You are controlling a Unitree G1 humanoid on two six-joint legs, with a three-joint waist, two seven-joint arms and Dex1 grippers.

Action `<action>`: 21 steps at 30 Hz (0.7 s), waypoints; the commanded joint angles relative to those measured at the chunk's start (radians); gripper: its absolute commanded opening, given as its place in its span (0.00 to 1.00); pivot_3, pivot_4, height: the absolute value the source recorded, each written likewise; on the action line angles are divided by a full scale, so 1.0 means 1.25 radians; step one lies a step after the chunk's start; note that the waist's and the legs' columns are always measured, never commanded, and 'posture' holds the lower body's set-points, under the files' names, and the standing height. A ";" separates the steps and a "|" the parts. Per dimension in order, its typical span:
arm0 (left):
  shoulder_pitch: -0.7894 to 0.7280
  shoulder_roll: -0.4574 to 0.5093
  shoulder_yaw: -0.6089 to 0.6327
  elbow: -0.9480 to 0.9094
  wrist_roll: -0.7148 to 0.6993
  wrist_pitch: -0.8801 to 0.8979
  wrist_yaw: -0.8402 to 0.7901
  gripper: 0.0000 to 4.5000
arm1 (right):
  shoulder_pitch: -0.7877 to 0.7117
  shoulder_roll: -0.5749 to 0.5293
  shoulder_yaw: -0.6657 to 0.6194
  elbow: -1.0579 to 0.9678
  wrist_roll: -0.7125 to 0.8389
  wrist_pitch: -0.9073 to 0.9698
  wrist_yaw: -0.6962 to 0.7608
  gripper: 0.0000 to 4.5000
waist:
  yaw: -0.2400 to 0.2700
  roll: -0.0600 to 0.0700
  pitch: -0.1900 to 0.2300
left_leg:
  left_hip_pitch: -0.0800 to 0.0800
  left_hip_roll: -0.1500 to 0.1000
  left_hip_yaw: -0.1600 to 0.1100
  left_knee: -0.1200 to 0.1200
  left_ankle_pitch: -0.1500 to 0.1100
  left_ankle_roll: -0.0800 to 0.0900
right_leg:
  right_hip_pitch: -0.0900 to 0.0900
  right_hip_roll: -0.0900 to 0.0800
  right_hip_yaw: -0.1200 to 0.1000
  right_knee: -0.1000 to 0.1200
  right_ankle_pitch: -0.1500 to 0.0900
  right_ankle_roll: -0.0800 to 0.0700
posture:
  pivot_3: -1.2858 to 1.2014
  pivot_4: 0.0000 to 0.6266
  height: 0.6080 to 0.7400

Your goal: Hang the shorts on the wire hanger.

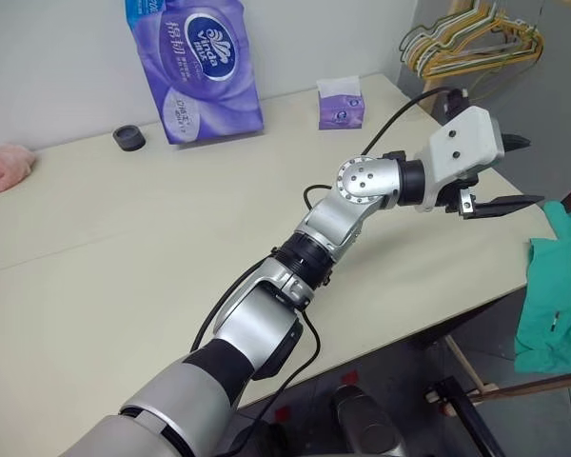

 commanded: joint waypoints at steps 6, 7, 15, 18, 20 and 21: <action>-0.040 -0.092 0.003 -0.011 0.008 -0.021 0.008 0.81 | 0.075 0.039 -0.018 -0.415 -0.028 -0.006 0.000 1.00 | -0.001 0.001 0.000 | 0.000 0.000 0.000 0.000 0.000 0.000 | 0.000 0.000 0.000 0.001 0.000 0.001 | 0.36 0.26 1.00; -0.031 -0.077 0.004 -0.014 0.013 -0.016 0.013 0.81 | 0.076 0.041 -0.008 -0.435 -0.041 -0.025 -0.002 1.00 | -0.001 0.001 0.000 | 0.000 0.000 0.000 0.001 0.000 0.000 | 0.000 0.000 -0.001 0.001 0.000 0.001 | 0.36 0.26 1.00; 0.111 0.080 0.032 -0.122 0.110 0.096 0.144 0.81 | 0.082 0.266 0.232 -0.713 -0.055 -0.293 -0.006 1.00 | -0.007 0.000 -0.001 | 0.001 0.001 -0.001 0.002 0.000 0.000 | 0.000 -0.001 -0.001 0.003 0.001 0.002 | 0.38 0.24 1.00; 0.234 0.138 0.076 -0.242 0.139 0.217 0.257 0.81 | 0.134 0.456 0.442 -0.764 -0.110 -0.490 -0.018 1.00 | -0.006 0.002 -0.002 | 0.001 0.002 -0.003 0.003 0.001 -0.001 | 0.000 -0.001 -0.001 0.005 0.002 0.002 | 0.40 0.23 1.00; 0.319 0.177 0.102 -0.317 0.183 0.264 0.344 0.81 | 0.158 0.560 0.563 -0.728 -0.183 -0.641 -0.029 1.00 | 0.000 0.004 -0.003 | 0.002 0.003 -0.005 0.003 0.002 -0.003 | -0.001 -0.001 -0.002 0.008 0.002 0.002 | 0.42 0.21 1.00; 0.354 0.184 0.122 -0.356 0.187 0.302 0.380 0.81 | 0.165 0.596 0.600 -0.700 -0.214 -0.698 -0.032 1.00 | 0.005 0.004 -0.003 | 0.003 0.003 -0.005 0.003 0.002 -0.004 | -0.003 -0.001 -0.002 0.012 0.002 0.002 | 0.42 0.21 1.00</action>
